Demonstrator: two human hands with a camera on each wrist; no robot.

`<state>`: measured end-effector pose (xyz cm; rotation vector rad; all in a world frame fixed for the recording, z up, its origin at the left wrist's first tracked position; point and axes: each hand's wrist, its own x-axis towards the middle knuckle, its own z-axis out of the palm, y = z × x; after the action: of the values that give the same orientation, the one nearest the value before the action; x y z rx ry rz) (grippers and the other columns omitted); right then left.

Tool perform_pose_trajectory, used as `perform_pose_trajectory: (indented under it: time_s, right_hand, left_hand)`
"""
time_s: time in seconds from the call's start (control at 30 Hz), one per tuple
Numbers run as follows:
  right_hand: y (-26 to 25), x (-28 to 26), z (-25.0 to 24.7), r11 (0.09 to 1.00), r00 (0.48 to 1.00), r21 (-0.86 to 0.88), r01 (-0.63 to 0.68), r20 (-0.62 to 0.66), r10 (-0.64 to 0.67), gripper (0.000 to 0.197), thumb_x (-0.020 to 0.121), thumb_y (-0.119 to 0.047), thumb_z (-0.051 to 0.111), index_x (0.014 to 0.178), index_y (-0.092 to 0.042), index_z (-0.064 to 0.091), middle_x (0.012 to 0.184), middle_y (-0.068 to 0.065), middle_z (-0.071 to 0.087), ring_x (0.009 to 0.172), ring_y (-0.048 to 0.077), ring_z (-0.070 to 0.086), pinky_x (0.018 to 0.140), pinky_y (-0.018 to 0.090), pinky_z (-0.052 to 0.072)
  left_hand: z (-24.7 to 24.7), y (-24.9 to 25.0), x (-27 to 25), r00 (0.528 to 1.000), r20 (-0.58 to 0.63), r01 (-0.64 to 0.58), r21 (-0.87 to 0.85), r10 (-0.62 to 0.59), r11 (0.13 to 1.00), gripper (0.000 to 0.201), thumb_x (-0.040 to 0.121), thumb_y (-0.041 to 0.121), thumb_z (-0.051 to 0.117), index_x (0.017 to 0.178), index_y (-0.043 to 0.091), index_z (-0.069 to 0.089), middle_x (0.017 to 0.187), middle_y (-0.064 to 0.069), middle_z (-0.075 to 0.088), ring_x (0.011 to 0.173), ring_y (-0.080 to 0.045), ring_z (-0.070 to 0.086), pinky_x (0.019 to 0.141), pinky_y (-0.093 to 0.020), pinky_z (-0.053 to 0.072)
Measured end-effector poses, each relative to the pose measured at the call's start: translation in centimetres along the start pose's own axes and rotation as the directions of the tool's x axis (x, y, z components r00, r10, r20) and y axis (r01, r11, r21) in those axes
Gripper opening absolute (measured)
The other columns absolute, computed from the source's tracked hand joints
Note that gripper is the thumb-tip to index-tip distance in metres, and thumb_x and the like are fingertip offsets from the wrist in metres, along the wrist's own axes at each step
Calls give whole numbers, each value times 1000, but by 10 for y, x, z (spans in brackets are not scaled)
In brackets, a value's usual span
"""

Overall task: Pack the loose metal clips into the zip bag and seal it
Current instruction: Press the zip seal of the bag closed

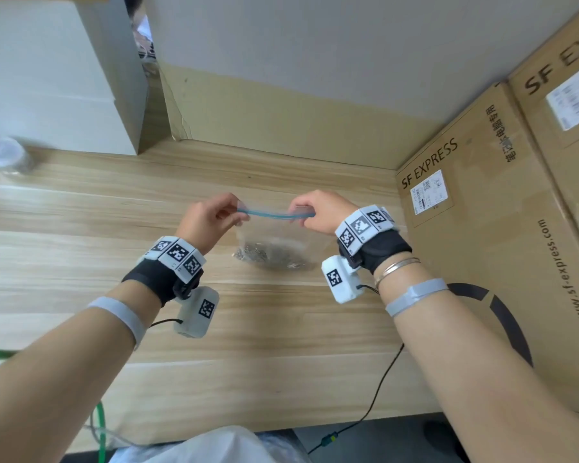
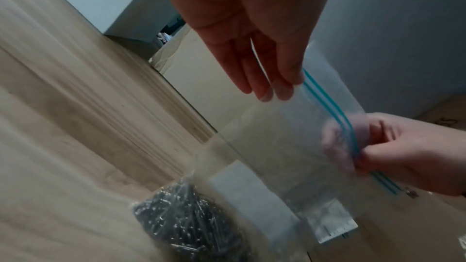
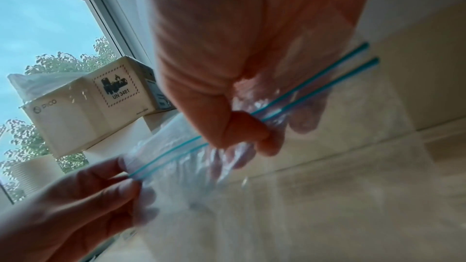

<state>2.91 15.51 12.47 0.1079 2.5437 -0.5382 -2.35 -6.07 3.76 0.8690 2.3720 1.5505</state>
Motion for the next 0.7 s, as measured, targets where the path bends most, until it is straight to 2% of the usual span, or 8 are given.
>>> perform_pose_trajectory:
  time_s: [0.1,0.2,0.27,0.33,0.4,0.47,0.57,0.7]
  right_hand:
    - [2,-4,1,998,999,-42,-42,-26,41,35,77,-4,47,98,-26,64,102,8,66,92,27,59,73,28,44]
    - [1,-6,5,999,997,-7,-36,-68,35,26,78,-22,59,101,-32,63,108,1,67,100,20,59,87,30,48]
    - [-4,-5,9,1000,993,21,-13,-114,15,25,76,-38,67,100,-34,64,109,-5,68,102,14,60,93,33,47]
    - [-11,-3,13,999,986,36,17,-167,-11,28,74,-44,69,98,-31,67,104,-6,70,99,12,61,92,35,48]
    - [-18,0,17,998,977,34,53,-210,-45,27,76,-43,68,97,-28,69,102,-5,71,97,15,62,90,36,49]
    - [-24,1,20,997,968,4,80,-240,-77,24,79,-42,65,97,-27,70,100,-3,71,95,17,62,87,37,49]
    - [-30,1,23,994,955,-32,107,-275,-111,23,82,-41,62,97,-26,71,97,-2,72,91,18,62,84,36,50]
    - [-31,2,24,994,942,2,111,-318,-105,20,81,-40,64,93,-26,72,91,-1,73,86,20,63,79,37,51]
  left_hand:
    - [6,8,-4,1000,0,-14,17,14,1000,7,77,14,67,80,11,62,67,16,60,64,10,62,59,-6,48]
    - [12,10,-8,1000,-2,-18,19,18,1000,10,75,14,69,76,14,59,65,18,60,63,10,62,59,-8,49]
    - [12,10,-8,1000,-6,-2,0,2,1000,12,73,16,71,75,16,59,53,21,59,61,9,61,60,-5,46]
    - [12,11,-6,1000,-15,20,-19,-21,1000,15,70,19,72,75,19,58,57,29,62,60,9,60,59,-2,42]
    - [12,12,-4,999,-24,27,-17,-28,999,16,68,20,74,75,16,60,60,37,60,60,12,58,59,-1,41]
    - [12,13,-2,999,-45,26,-3,-26,1000,18,66,17,76,74,8,63,53,26,60,60,16,57,59,0,40]
    - [11,16,-1,997,-80,-3,22,4,1000,19,65,14,76,74,2,64,64,3,64,62,20,55,61,1,41]
    - [8,20,1,994,-92,-49,28,51,998,14,68,11,74,76,3,66,65,-4,67,63,21,55,62,0,43]
